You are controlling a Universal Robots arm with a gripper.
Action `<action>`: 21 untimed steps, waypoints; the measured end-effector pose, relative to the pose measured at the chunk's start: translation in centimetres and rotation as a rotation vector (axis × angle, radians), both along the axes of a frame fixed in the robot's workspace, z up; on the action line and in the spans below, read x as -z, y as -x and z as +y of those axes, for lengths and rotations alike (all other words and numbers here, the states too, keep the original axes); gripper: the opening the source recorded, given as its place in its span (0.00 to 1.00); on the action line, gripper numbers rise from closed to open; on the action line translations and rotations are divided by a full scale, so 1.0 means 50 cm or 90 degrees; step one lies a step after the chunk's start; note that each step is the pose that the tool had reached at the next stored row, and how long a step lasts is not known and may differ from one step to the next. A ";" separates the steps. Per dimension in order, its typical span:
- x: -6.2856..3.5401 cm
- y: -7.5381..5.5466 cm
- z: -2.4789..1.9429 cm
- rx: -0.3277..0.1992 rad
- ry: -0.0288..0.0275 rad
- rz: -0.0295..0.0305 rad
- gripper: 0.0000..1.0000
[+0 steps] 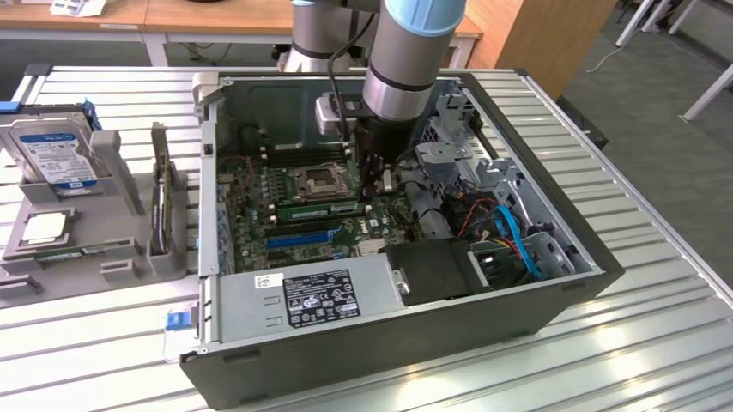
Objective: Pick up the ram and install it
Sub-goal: 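Press down the ram until it locks into place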
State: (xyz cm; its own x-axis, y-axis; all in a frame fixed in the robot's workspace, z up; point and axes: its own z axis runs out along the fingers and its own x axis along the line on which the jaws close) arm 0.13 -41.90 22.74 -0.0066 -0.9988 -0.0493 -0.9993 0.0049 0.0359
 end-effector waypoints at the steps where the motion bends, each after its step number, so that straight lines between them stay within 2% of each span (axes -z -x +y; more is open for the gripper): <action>1: 0.000 0.000 0.0000 0.000 0.0001 0.0000 0.10; 21: 0.007 0.000 -0.0001 0.000 -0.0013 -0.0002 0.10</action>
State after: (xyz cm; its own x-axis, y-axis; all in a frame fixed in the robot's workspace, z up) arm 0.13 -41.90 22.41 -0.0067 -0.9987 -0.0513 -0.9994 0.0048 0.0357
